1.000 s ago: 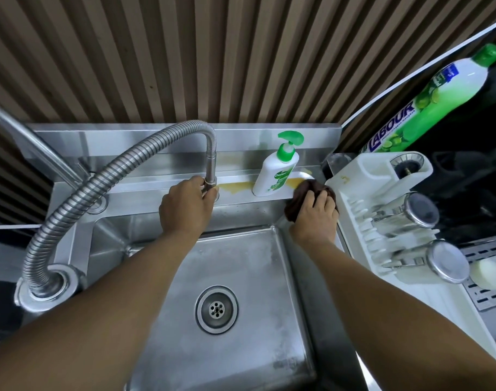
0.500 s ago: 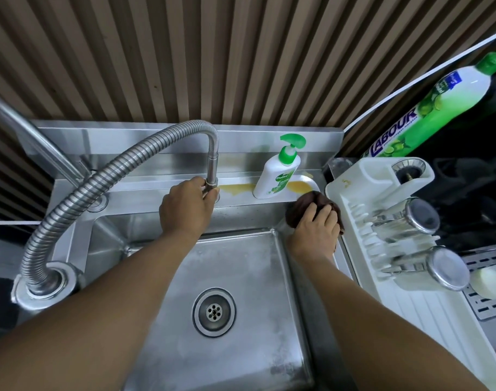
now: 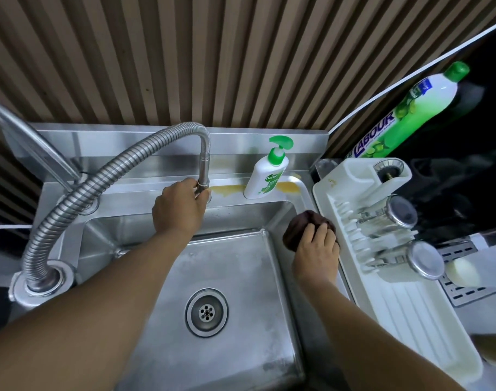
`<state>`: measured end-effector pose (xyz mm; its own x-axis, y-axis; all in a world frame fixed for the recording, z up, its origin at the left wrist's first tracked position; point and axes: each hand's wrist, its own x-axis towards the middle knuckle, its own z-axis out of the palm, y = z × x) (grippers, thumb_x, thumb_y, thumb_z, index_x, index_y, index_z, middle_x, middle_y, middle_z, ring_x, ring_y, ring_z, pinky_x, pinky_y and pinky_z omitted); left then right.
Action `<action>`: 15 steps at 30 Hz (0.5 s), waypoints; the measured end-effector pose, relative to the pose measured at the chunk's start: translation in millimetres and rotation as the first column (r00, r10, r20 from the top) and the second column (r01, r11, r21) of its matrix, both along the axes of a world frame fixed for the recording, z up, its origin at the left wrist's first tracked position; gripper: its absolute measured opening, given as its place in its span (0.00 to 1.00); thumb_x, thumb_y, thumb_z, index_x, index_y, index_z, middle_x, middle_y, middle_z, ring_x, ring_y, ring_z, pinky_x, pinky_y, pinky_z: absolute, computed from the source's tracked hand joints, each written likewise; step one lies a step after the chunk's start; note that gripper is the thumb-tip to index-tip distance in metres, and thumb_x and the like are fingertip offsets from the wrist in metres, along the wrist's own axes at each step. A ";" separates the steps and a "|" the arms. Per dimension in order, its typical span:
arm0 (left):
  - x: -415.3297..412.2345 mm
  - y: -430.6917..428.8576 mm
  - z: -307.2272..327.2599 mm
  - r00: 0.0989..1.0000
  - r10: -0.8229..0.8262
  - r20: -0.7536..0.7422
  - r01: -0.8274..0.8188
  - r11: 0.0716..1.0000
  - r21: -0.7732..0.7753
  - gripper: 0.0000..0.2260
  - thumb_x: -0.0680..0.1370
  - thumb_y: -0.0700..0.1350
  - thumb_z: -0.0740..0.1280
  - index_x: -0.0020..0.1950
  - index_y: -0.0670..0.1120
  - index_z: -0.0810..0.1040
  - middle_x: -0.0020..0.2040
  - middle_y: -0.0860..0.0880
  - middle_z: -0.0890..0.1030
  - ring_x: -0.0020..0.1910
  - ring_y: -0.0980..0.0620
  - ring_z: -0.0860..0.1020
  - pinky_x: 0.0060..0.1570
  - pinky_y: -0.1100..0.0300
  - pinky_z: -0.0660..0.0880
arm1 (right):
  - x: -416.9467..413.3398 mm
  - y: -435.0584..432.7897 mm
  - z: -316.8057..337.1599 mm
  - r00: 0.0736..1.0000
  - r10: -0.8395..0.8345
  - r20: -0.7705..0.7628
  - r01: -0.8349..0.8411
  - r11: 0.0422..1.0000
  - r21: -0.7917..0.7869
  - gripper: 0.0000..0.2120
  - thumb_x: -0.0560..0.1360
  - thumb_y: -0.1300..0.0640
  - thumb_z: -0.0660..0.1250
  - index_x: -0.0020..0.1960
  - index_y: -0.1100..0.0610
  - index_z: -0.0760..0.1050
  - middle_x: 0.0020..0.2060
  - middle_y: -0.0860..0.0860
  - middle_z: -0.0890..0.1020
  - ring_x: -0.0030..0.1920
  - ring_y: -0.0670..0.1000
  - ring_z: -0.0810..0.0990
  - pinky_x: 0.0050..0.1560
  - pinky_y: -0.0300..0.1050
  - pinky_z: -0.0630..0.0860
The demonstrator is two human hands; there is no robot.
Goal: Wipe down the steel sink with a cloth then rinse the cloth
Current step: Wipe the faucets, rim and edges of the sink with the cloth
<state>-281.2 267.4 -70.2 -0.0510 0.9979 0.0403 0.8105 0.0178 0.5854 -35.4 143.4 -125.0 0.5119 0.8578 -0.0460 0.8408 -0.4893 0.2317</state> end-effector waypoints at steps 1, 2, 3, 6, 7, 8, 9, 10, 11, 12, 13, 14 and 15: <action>0.1 0.2 0.2 1.000 -0.002 -0.001 0.002 1.000 0.002 0.12 0.78 0.54 0.69 0.53 0.48 0.83 0.47 0.43 0.84 0.48 0.37 0.79 0.40 0.54 0.70 | -0.4 -5.9 1.7 1.000 0.004 0.007 -0.004 1.000 -0.006 0.25 0.64 0.62 0.75 0.60 0.64 0.76 0.59 0.67 0.78 0.55 0.66 0.77 0.51 0.57 0.76; -0.1 0.1 0.3 1.000 -0.003 -0.001 0.003 1.000 0.003 0.12 0.78 0.54 0.69 0.53 0.48 0.83 0.47 0.43 0.84 0.48 0.37 0.79 0.41 0.53 0.71 | -0.8 -8.9 2.6 1.000 0.005 0.012 -0.005 1.000 -0.012 0.25 0.64 0.62 0.75 0.61 0.64 0.76 0.59 0.67 0.78 0.55 0.66 0.77 0.51 0.58 0.76; -0.3 0.2 0.4 1.000 -0.005 0.001 0.005 1.000 0.002 0.12 0.78 0.55 0.69 0.52 0.48 0.83 0.47 0.43 0.84 0.49 0.36 0.79 0.41 0.53 0.72 | -1.6 -8.3 4.1 1.000 -0.004 0.012 0.004 1.000 -0.024 0.27 0.64 0.61 0.75 0.62 0.64 0.76 0.60 0.67 0.77 0.56 0.67 0.76 0.52 0.58 0.76; -1.3 1.1 -1.3 1.000 -0.005 0.004 0.005 1.000 -0.001 0.11 0.78 0.55 0.69 0.52 0.48 0.83 0.47 0.43 0.84 0.48 0.36 0.79 0.42 0.52 0.73 | -4.9 9.2 1.7 0.999 -0.043 0.031 0.045 0.997 -0.064 0.30 0.65 0.58 0.76 0.66 0.61 0.75 0.60 0.67 0.76 0.59 0.67 0.75 0.54 0.59 0.75; -1.4 1.1 -2.3 1.000 -0.005 0.001 0.005 1.000 -0.001 0.11 0.78 0.55 0.69 0.52 0.48 0.83 0.47 0.43 0.84 0.48 0.36 0.79 0.42 0.52 0.73 | -5.8 17.9 0.2 0.998 -0.049 0.041 0.052 0.996 -0.076 0.31 0.66 0.58 0.76 0.67 0.60 0.74 0.61 0.67 0.76 0.60 0.67 0.74 0.54 0.59 0.74; -1.0 1.6 -2.8 1.000 -0.005 -0.003 0.005 1.000 0.000 0.11 0.78 0.55 0.69 0.52 0.48 0.83 0.47 0.43 0.84 0.48 0.36 0.79 0.41 0.52 0.73 | -5.8 27.1 -1.2 0.997 -0.045 0.059 0.049 0.996 -0.077 0.31 0.67 0.56 0.75 0.69 0.59 0.73 0.62 0.67 0.75 0.60 0.67 0.74 0.55 0.59 0.74; -0.9 1.3 -4.4 1.000 -0.005 -0.005 0.005 1.000 0.001 0.11 0.78 0.55 0.69 0.52 0.48 0.83 0.47 0.43 0.84 0.48 0.36 0.79 0.41 0.52 0.72 | -6.8 35.1 -1.6 0.997 -0.036 0.067 0.041 0.996 -0.080 0.32 0.69 0.55 0.73 0.71 0.59 0.71 0.63 0.67 0.75 0.62 0.67 0.73 0.57 0.59 0.73; -1.0 1.9 -3.8 1.000 -0.007 0.000 0.007 1.000 0.001 0.11 0.78 0.55 0.69 0.52 0.48 0.83 0.47 0.43 0.84 0.49 0.37 0.79 0.40 0.53 0.71 | -7.0 42.7 0.6 0.998 -0.018 0.062 0.023 0.996 -0.085 0.32 0.70 0.54 0.71 0.73 0.58 0.69 0.65 0.67 0.73 0.64 0.67 0.72 0.59 0.59 0.72; -1.2 1.9 -3.6 1.000 -0.011 0.003 0.011 1.000 0.001 0.11 0.78 0.55 0.69 0.52 0.48 0.83 0.47 0.43 0.84 0.49 0.37 0.79 0.40 0.54 0.70 | -7.3 47.4 1.4 0.999 0.009 0.051 -0.004 0.996 -0.094 0.33 0.73 0.53 0.68 0.76 0.57 0.65 0.68 0.67 0.71 0.67 0.67 0.70 0.63 0.60 0.70; -1.3 1.9 -3.6 1.000 -0.016 0.004 0.016 1.000 0.002 0.11 0.78 0.54 0.68 0.52 0.48 0.83 0.47 0.43 0.84 0.49 0.37 0.79 0.40 0.54 0.69 | -6.7 50.7 -0.9 0.998 0.038 0.042 -0.034 0.995 -0.096 0.33 0.76 0.53 0.64 0.79 0.57 0.60 0.71 0.66 0.68 0.70 0.67 0.68 0.66 0.60 0.67; -1.4 1.6 -3.5 1.000 -0.019 0.003 0.019 1.000 0.007 0.11 0.78 0.54 0.68 0.52 0.48 0.83 0.47 0.43 0.84 0.49 0.37 0.79 0.40 0.54 0.69 | -6.1 50.9 -2.9 0.996 0.079 0.045 -0.075 0.993 -0.088 0.33 0.77 0.54 0.61 0.80 0.58 0.57 0.73 0.66 0.66 0.72 0.67 0.65 0.68 0.60 0.65; -1.5 1.5 -3.6 1.000 -0.019 0.004 0.019 1.000 0.011 0.11 0.79 0.54 0.68 0.53 0.48 0.83 0.47 0.43 0.84 0.49 0.37 0.79 0.40 0.54 0.69 | -5.3 49.0 -4.9 0.991 0.125 0.049 -0.120 0.989 -0.088 0.32 0.78 0.55 0.58 0.80 0.59 0.56 0.73 0.66 0.66 0.73 0.67 0.65 0.70 0.61 0.64; -1.5 1.3 -4.0 1.000 -0.017 0.007 0.017 1.000 0.015 0.11 0.79 0.54 0.68 0.53 0.49 0.83 0.47 0.44 0.84 0.49 0.37 0.79 0.40 0.54 0.69 | -3.9 44.5 -5.4 0.983 0.173 0.065 -0.167 0.982 -0.090 0.32 0.78 0.56 0.56 0.80 0.61 0.56 0.74 0.66 0.65 0.73 0.67 0.64 0.71 0.63 0.64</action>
